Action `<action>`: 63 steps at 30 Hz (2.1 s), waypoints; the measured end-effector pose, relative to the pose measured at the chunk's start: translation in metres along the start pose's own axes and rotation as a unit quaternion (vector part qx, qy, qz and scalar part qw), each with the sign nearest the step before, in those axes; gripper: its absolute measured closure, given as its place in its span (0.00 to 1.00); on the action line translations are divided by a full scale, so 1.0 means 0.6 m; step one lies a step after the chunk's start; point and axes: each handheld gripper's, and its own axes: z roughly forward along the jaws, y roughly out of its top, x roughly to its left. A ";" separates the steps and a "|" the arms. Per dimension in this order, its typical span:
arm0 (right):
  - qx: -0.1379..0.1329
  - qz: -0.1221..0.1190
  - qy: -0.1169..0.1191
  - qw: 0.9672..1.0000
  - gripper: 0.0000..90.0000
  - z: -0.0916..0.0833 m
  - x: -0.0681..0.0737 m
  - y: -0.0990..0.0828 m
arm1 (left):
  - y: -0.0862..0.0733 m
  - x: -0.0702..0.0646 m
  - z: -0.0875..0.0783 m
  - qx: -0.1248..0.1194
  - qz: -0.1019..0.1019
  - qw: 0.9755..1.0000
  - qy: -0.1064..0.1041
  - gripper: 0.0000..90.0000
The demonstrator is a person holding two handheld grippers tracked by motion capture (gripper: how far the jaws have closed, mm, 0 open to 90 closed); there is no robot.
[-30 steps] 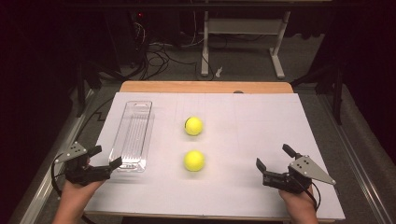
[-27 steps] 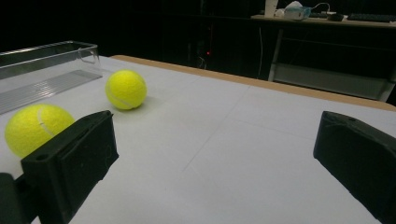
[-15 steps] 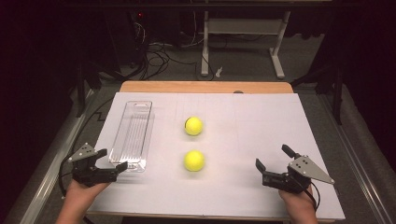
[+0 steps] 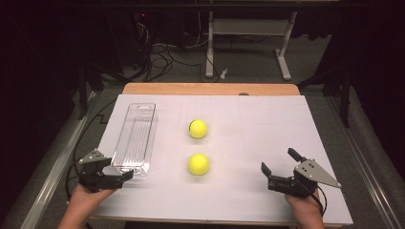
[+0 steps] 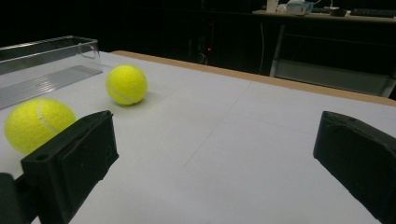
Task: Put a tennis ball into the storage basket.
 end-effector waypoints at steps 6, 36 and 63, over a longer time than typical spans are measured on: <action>0.000 0.002 -0.002 1.000 0.00 0.000 -0.002 0.000 | -0.004 0.002 0.009 0.030 -0.008 1.000 0.000 0.01; 0.006 -0.008 0.001 1.000 0.00 0.001 0.006 -0.001 | -0.004 -0.010 0.015 0.197 -0.027 0.979 0.043 0.01; 0.008 -0.010 0.003 1.000 0.00 0.001 0.008 0.000 | 0.028 -0.021 0.025 0.295 -0.030 0.955 0.018 0.01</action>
